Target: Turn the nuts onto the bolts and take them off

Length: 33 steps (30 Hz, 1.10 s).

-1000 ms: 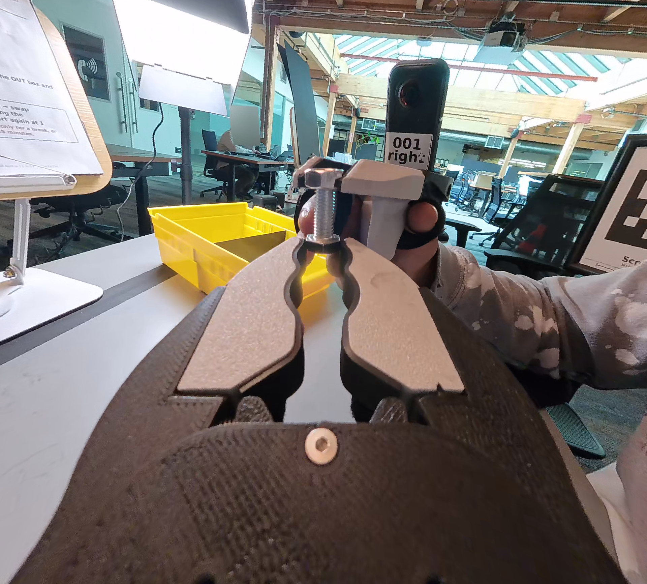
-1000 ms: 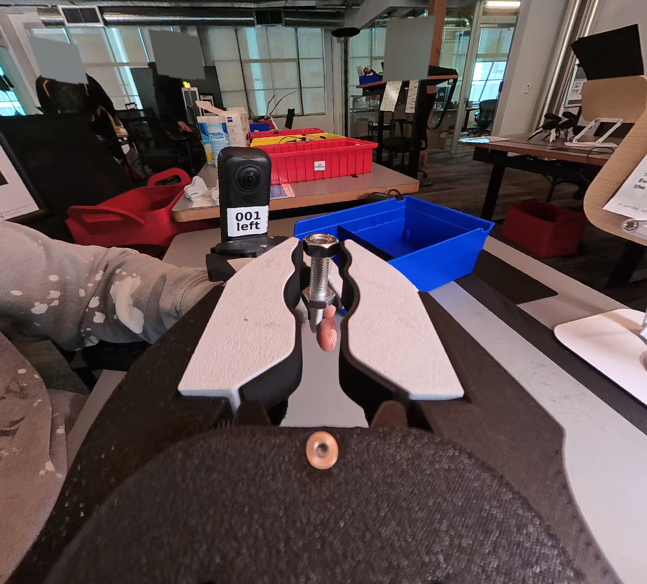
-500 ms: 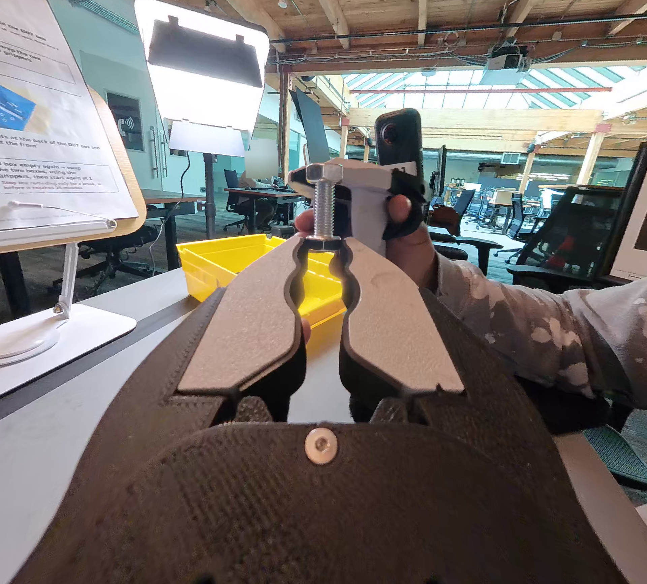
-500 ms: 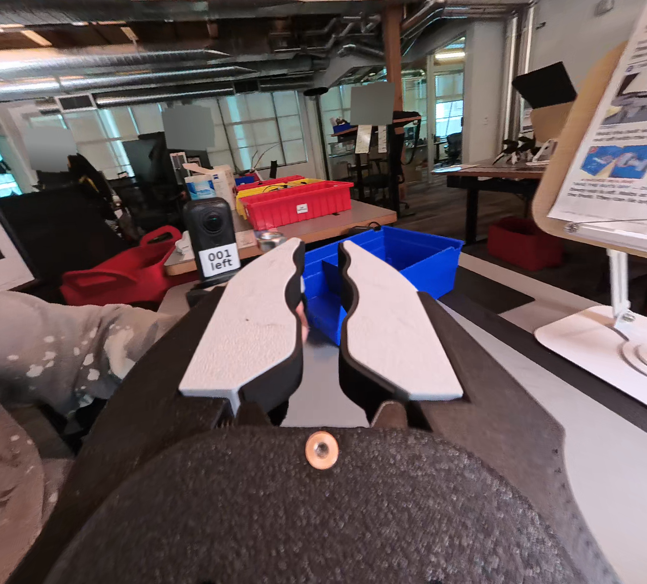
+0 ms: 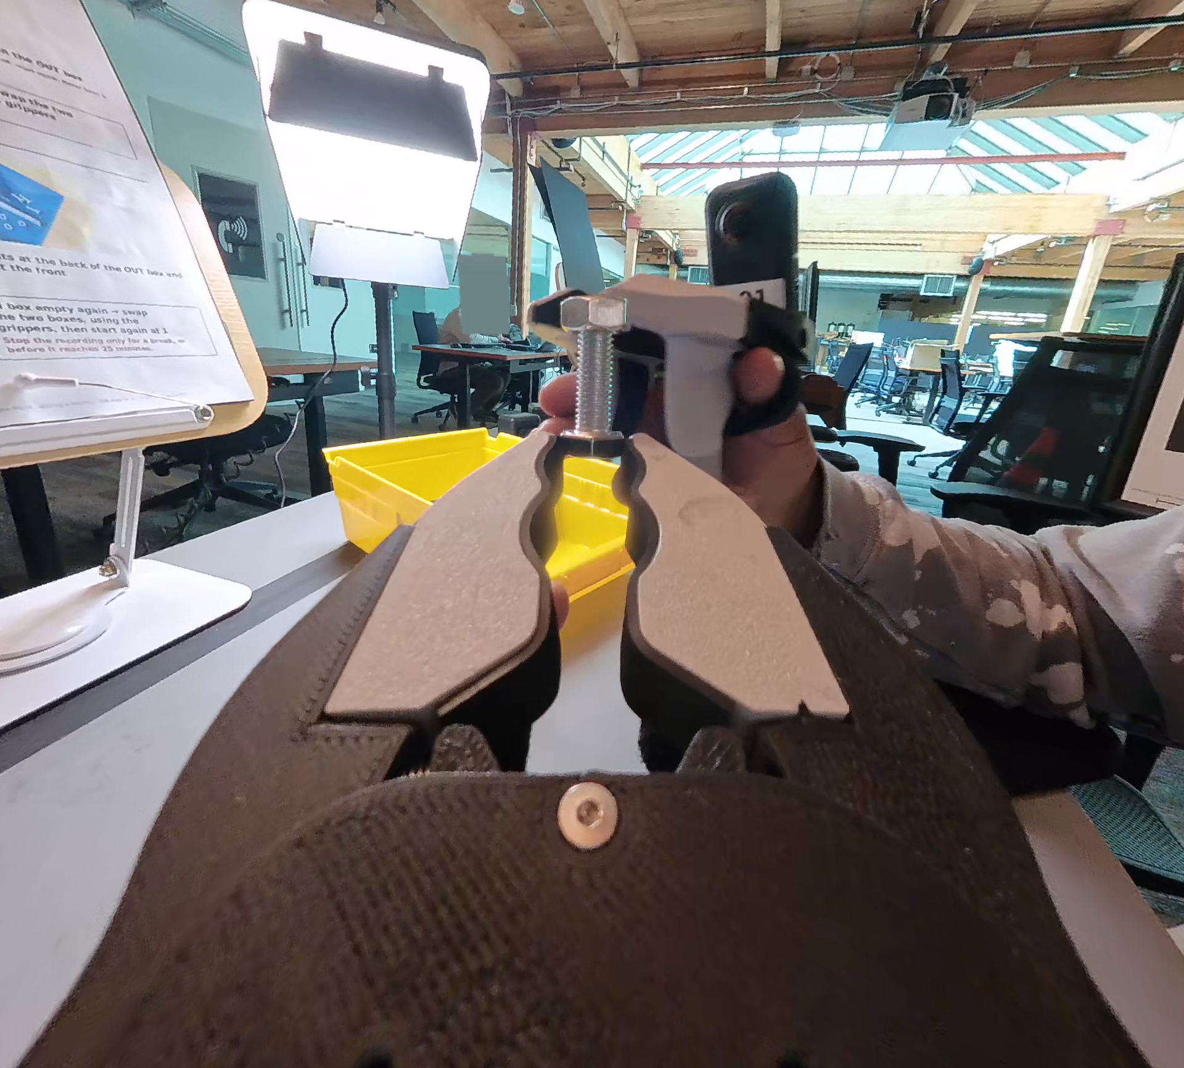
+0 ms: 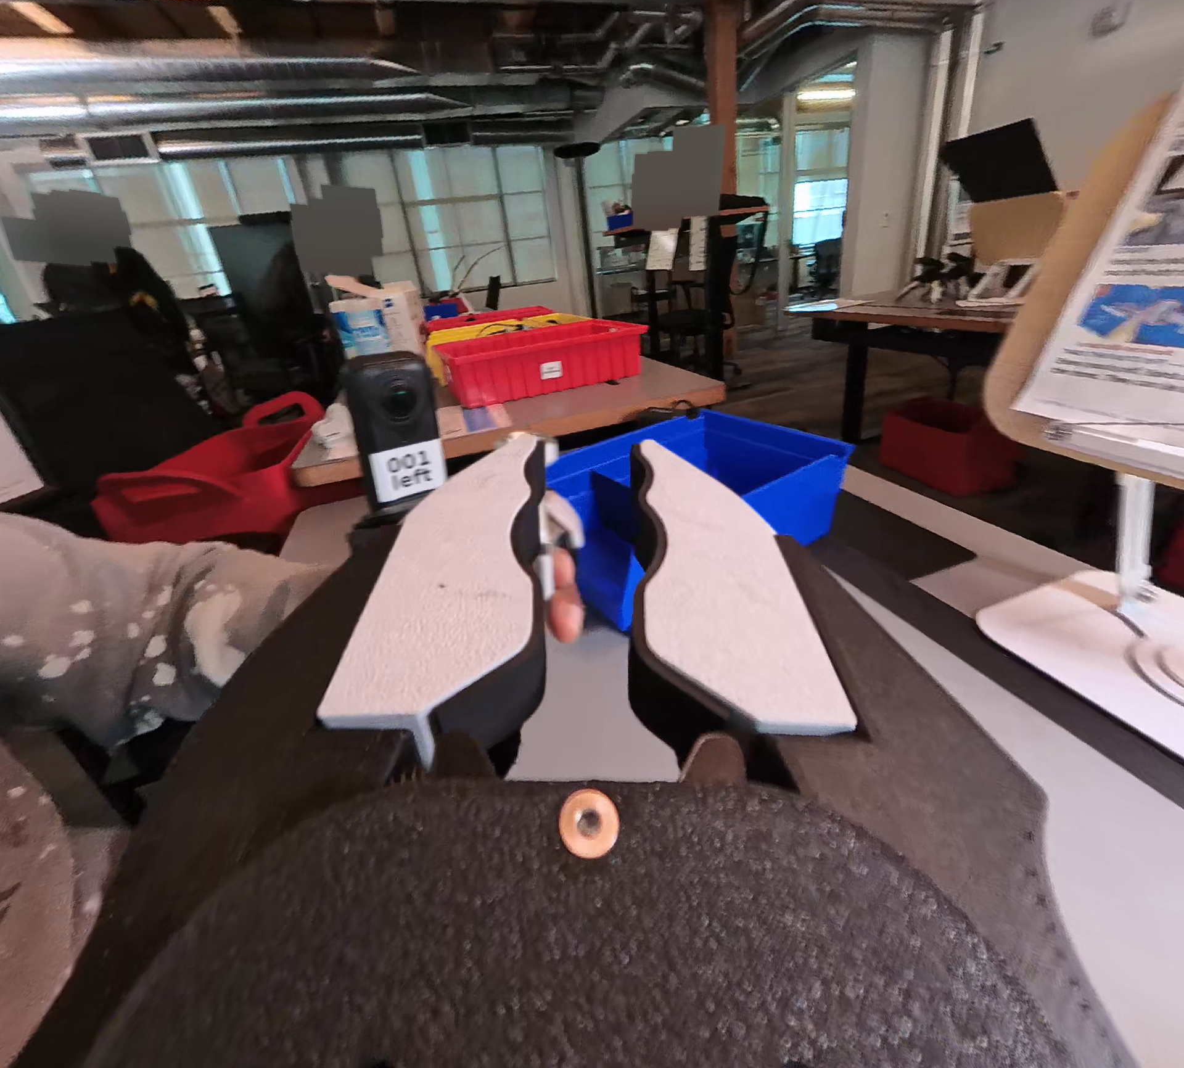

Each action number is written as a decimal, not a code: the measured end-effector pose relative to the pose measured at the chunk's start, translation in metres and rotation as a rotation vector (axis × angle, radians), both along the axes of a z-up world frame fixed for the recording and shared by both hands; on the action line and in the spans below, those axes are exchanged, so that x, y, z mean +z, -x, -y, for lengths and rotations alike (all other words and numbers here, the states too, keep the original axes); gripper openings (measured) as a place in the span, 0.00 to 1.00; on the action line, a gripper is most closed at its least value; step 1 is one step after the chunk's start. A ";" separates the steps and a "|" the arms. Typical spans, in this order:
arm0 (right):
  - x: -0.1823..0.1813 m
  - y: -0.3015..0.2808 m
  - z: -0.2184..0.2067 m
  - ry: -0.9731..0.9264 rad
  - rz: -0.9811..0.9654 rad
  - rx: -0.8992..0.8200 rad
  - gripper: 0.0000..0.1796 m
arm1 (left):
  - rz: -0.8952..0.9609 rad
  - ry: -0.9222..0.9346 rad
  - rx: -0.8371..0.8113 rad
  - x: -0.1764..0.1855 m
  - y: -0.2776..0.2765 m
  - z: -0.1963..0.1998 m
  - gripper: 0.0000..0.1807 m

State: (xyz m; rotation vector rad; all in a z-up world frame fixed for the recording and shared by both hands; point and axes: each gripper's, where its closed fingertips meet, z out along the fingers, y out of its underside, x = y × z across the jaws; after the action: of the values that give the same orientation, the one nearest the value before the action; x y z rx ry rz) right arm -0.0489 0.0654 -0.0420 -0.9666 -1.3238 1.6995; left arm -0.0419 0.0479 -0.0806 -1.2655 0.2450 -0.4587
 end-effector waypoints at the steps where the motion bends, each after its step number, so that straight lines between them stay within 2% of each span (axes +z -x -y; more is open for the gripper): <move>1: -0.001 0.000 0.009 -0.014 0.007 0.024 0.16 | 0.002 0.009 -0.001 -0.002 0.000 -0.001 0.10; 5: -0.004 0.002 0.012 -0.056 0.007 0.016 0.16 | 0.010 0.002 -0.005 0.000 0.000 0.000 0.10; 6: -0.003 0.003 0.003 -0.030 0.015 -0.018 0.08 | 0.022 -0.009 -0.013 0.002 0.001 0.002 0.10; 8: -0.002 0.003 -0.010 -0.003 0.005 -0.057 0.07 | 0.015 -0.017 -0.009 0.005 0.002 0.003 0.10; 14: 0.000 -0.001 0.016 -0.026 -0.004 0.047 0.17 | 0.018 0.002 -0.007 0.000 0.001 0.000 0.10; 17: -0.001 0.002 0.016 -0.060 -0.001 0.019 0.17 | 0.017 -0.006 -0.016 0.001 -0.002 0.001 0.10; 19: 0.001 0.004 -0.005 -0.010 0.006 -0.066 0.05 | 0.033 -0.025 -0.029 0.005 0.000 0.004 0.10; 20: 0.002 0.003 -0.012 0.004 -0.008 -0.087 0.05 | 0.020 -0.026 -0.018 0.005 0.001 0.004 0.10; 26: 0.003 -0.002 0.014 -0.035 -0.011 0.031 0.16 | 0.025 -0.007 -0.014 0.001 0.001 0.001 0.10; 28: 0.001 0.000 0.021 -0.057 -0.001 0.036 0.17 | 0.018 -0.006 -0.018 0.000 -0.001 0.001 0.10; 30: 0.001 0.001 0.015 -0.051 -0.009 0.017 0.16 | 0.017 -0.010 -0.019 0.002 -0.002 0.001 0.10; 31: 0.001 0.002 0.005 -0.032 -0.002 -0.019 0.08 | 0.030 -0.019 -0.030 0.004 -0.001 0.003 0.10; 33: 0.000 0.003 -0.012 -0.031 0.004 -0.087 0.05 | 0.016 -0.027 -0.030 0.006 -0.001 0.004 0.10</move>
State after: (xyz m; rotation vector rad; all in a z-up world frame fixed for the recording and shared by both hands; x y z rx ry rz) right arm -0.0514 0.0770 -0.0423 -0.9959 -1.2883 1.6084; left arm -0.0410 0.0435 -0.0749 -1.2329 0.2562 -0.4894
